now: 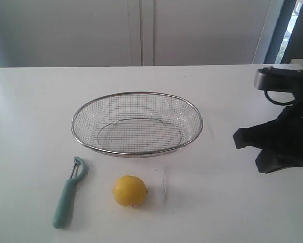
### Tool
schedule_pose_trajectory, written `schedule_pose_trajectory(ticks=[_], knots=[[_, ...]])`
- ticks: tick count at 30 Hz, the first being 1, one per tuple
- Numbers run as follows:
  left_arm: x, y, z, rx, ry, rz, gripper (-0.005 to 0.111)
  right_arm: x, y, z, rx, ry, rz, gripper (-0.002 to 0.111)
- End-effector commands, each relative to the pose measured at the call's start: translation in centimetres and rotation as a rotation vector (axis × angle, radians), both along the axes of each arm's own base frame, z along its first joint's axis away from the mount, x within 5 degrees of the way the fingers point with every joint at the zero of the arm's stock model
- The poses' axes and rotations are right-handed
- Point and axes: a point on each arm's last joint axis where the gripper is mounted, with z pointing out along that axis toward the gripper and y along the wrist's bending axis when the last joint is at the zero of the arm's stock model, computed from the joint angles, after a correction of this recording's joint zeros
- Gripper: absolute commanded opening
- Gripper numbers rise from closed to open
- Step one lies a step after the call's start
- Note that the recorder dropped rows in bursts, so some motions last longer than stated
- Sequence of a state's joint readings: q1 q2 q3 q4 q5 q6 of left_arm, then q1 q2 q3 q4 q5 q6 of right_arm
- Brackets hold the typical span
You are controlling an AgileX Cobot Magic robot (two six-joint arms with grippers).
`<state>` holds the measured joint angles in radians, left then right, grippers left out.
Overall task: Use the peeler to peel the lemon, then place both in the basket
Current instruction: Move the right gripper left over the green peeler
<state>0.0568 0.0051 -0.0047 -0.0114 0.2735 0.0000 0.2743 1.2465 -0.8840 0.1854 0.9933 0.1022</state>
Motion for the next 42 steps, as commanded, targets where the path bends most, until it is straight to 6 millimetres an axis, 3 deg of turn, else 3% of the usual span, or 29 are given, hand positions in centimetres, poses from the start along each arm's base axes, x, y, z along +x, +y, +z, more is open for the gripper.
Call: schedule_pose_trajectory(ticks=[1, 16, 42], knots=[[0.0, 0.0, -0.1, -0.003, -0.005, 0.002, 0.0, 0.5, 1.6, 0.3, 0.014, -0.008, 0.029, 0.0], [0.0, 0.0, -0.1, -0.003, -0.005, 0.002, 0.0, 2.7, 9.8, 0.0, 0.016, 0.007, 0.238, 0.0], [0.0, 0.0, -0.1, -0.003, -0.005, 0.002, 0.0, 3.3, 25.1, -4.1, 0.027, 0.023, 0.479, 0.0]])
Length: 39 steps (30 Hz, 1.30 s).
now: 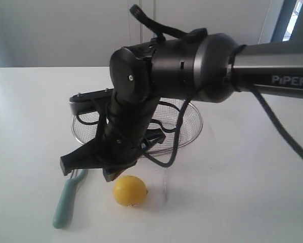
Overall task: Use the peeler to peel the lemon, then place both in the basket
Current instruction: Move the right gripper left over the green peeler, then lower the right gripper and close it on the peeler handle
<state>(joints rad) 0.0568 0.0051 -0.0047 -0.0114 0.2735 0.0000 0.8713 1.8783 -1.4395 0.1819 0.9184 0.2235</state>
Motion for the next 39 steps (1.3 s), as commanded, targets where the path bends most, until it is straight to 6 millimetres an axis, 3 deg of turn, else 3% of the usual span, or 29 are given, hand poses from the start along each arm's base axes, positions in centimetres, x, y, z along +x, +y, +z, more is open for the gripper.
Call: schedule_pose_trajectory(ticks=[1, 10, 17, 23, 28, 32, 35, 39], knots=[[0.0, 0.0, -0.1, -0.003, -0.005, 0.002, 0.0, 0.1, 1.9, 0.0, 0.018, -0.01, 0.007, 0.0], [0.0, 0.0, -0.1, -0.003, -0.005, 0.002, 0.0, -0.6, 6.2, -1.4, 0.009, -0.029, 0.037, 0.0], [0.0, 0.0, -0.1, -0.003, -0.005, 0.002, 0.0, -0.9, 8.6, -3.6, -0.016, -0.011, 0.071, 0.0], [0.0, 0.0, -0.1, -0.003, -0.005, 0.002, 0.0, -0.5, 8.9, -4.3, -0.044, -0.013, 0.055, 0.0], [0.0, 0.0, -0.1, -0.003, -0.005, 0.002, 0.0, 0.3, 8.7, -4.6, -0.056, -0.044, -0.135, 0.021], [0.0, 0.0, -0.1, -0.003, -0.005, 0.002, 0.0, 0.4, 9.4, -4.7, 0.018, -0.032, -0.175, 0.036], [0.0, 0.0, -0.1, -0.003, -0.005, 0.002, 0.0, 0.4, 9.7, -4.7, 0.05, -0.023, -0.186, 0.043], [0.0, 0.0, -0.1, -0.003, -0.005, 0.002, 0.0, 0.4, 9.9, -5.2, 0.06, -0.007, -0.194, 0.043]])
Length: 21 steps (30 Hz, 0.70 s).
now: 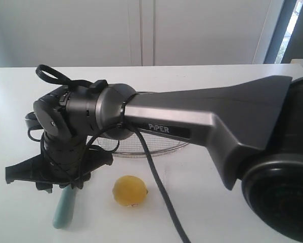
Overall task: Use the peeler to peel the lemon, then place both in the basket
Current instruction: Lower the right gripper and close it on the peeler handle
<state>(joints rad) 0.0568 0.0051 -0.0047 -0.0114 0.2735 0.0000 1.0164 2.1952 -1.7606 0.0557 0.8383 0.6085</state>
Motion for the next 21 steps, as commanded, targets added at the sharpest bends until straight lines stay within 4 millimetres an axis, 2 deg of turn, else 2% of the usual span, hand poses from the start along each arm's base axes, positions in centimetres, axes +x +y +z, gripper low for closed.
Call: schedule_pose_trajectory(ticks=[1, 7, 15, 18, 21], knots=[[0.0, 0.0, -0.1, -0.003, -0.005, 0.002, 0.0, 0.1, 0.3, -0.7, 0.012, 0.017, -0.014, 0.043], [0.0, 0.0, -0.1, -0.003, -0.005, 0.002, 0.0, 0.1, 0.5, -3.3, -0.029, 0.06, -0.02, 0.043], [0.0, 0.0, -0.1, -0.003, -0.005, 0.002, 0.0, 0.0, 0.5, -3.7, -0.043, 0.069, -0.017, 0.038], [0.0, 0.0, -0.1, -0.003, -0.005, 0.002, 0.0, -0.1, 0.3, -3.7, -0.063, 0.077, -0.011, 0.03], [0.0, 0.0, -0.1, -0.003, -0.005, 0.002, 0.0, -0.1, 0.2, -3.8, -0.073, 0.078, -0.006, 0.017]])
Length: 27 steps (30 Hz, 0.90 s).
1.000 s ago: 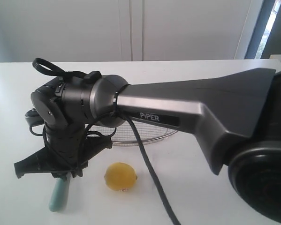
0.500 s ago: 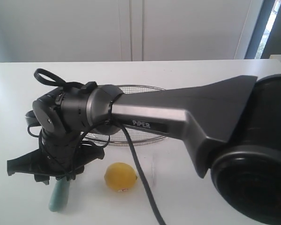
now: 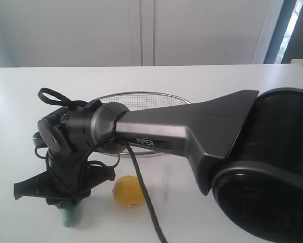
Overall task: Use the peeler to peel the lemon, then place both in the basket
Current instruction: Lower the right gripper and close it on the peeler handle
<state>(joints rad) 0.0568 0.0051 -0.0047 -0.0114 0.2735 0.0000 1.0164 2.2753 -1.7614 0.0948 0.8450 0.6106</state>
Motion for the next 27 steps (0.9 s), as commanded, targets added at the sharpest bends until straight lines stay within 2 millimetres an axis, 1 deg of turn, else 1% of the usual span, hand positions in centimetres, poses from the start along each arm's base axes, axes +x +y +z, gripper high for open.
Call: schedule_pose_trajectory(ticks=[1, 4, 6, 12, 18, 27], knots=[[0.0, 0.0, -0.1, -0.003, -0.005, 0.002, 0.0, 0.0, -0.1, 0.0, -0.02, 0.001, 0.015, 0.012], [0.0, 0.0, -0.1, -0.003, -0.005, 0.002, 0.0, 0.0, -0.2, 0.2, -0.021, -0.005, 0.035, 0.004], [0.0, 0.0, -0.1, -0.003, -0.005, 0.002, 0.0, -0.1, -0.2, 0.5, -0.019, -0.007, 0.036, 0.002], [0.0, 0.0, -0.1, -0.003, -0.005, 0.002, 0.0, -0.2, -0.4, 2.6, 0.007, -0.025, 0.037, 0.002], [0.0, 0.0, -0.1, -0.003, -0.005, 0.002, 0.0, -0.6, -0.9, 4.2, 0.0, -0.016, 0.04, 0.002], [0.0, 0.0, -0.1, -0.003, -0.005, 0.002, 0.0, -1.2, -1.9, 7.3, 0.002, -0.015, 0.048, 0.002]])
